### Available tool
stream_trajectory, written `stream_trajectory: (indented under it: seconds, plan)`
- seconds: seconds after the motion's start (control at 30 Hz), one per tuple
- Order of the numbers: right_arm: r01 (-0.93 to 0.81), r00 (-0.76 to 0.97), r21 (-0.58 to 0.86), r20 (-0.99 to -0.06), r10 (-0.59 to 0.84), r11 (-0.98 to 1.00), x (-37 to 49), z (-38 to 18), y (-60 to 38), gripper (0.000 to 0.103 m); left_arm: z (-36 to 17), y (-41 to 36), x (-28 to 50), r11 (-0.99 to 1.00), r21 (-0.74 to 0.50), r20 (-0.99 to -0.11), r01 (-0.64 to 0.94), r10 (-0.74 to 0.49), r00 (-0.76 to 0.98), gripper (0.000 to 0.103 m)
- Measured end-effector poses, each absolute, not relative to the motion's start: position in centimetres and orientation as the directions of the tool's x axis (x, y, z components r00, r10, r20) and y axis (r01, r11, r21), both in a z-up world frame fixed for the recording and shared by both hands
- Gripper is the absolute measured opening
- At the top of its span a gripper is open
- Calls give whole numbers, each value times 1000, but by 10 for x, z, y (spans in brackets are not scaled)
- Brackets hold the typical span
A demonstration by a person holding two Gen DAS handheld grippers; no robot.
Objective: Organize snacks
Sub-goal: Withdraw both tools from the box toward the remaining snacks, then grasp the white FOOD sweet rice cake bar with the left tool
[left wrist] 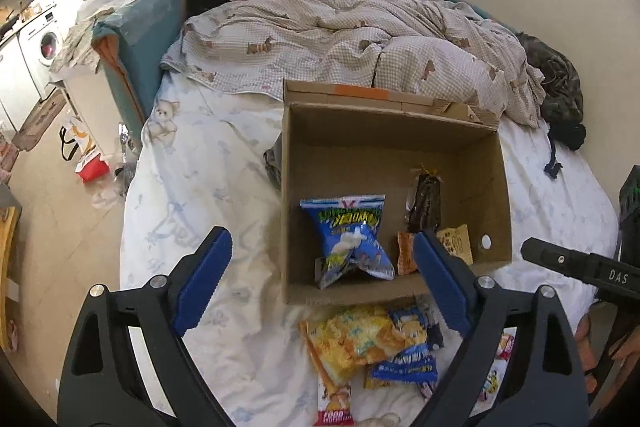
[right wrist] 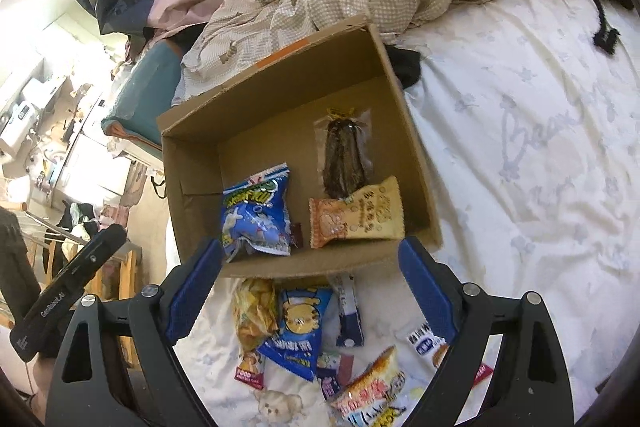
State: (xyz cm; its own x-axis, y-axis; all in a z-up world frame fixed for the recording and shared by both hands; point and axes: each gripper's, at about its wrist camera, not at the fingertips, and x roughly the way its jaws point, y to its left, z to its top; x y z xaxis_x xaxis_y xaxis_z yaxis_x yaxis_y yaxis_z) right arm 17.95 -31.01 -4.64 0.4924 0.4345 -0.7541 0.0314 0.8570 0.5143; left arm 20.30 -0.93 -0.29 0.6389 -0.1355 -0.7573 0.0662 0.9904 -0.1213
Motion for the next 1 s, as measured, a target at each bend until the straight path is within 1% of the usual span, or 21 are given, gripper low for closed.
stream_trajectory:
  seconds: [0.1, 0.27, 0.47, 0.57, 0.63, 0.67, 0.73, 0.83, 0.87, 1.0]
  plan:
    - [43, 498, 522, -751, 435, 852, 168, -45, -313, 92, -2, -6, 192, 989, -136, -759, 63, -145, 635, 90]
    - [40, 507, 521, -746, 431, 853, 148, -40, -314, 92, -3, 0, 175, 994, -106, -766, 35, -104, 634, 90]
    - [52, 502, 527, -748, 434, 848, 128, -42, -315, 92, -18, 19, 160, 985, -168, -805, -42, -113, 582, 90]
    - [63, 489, 523, -759, 430, 850, 121, -46, -316, 92, -27, 20, 157, 983, -174, -825, -53, -116, 553, 90]
    - [75, 476, 522, -767, 430, 849, 116, -50, -317, 92, -42, 18, 155, 986, -157, -860, -52, -111, 498, 90]
    - [79, 473, 523, -769, 430, 849, 113, -51, -317, 92, -56, 14, 155, 987, -154, -889, -47, -118, 443, 90]
    - [84, 466, 519, -775, 427, 851, 111, -54, -319, 92, -83, 9, 155, 983, -179, -929, -51, -152, 339, 90]
    - [79, 462, 488, -791, 402, 869, 109, -57, -321, 92, -126, -6, 152, 979, -192, -963, -73, -173, 207, 85]
    - [78, 460, 474, -797, 390, 877, 109, -58, -322, 92, -137, -13, 152, 981, -186, -970, -59, -173, 171, 79]
    - [103, 442, 446, -821, 361, 889, 107, -66, -333, 92, -158, -31, 152, 988, -153, -979, -18, -150, 138, 66]
